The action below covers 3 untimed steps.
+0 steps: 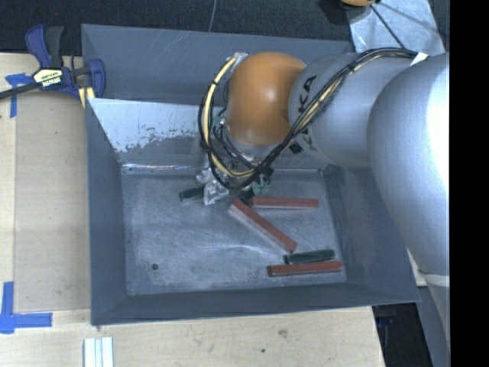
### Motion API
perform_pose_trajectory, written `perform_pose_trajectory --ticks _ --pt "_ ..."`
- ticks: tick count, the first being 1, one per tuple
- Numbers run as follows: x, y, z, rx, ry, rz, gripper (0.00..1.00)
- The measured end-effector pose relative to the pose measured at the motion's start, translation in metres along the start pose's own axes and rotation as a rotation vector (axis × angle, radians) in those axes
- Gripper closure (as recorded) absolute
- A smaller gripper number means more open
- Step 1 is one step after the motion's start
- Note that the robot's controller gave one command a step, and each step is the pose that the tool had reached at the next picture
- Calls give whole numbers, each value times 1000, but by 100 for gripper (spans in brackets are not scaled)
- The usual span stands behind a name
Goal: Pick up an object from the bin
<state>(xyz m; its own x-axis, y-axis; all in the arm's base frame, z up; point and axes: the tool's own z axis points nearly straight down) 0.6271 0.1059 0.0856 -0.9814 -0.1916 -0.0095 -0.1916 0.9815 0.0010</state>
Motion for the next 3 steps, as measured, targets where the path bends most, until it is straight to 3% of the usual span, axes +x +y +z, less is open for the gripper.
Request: perform_pose_trajectory --ticks 1,3 --pt "3 0 -11 0 13 0 100" --pt "0 0 -61 1 4 1 100"
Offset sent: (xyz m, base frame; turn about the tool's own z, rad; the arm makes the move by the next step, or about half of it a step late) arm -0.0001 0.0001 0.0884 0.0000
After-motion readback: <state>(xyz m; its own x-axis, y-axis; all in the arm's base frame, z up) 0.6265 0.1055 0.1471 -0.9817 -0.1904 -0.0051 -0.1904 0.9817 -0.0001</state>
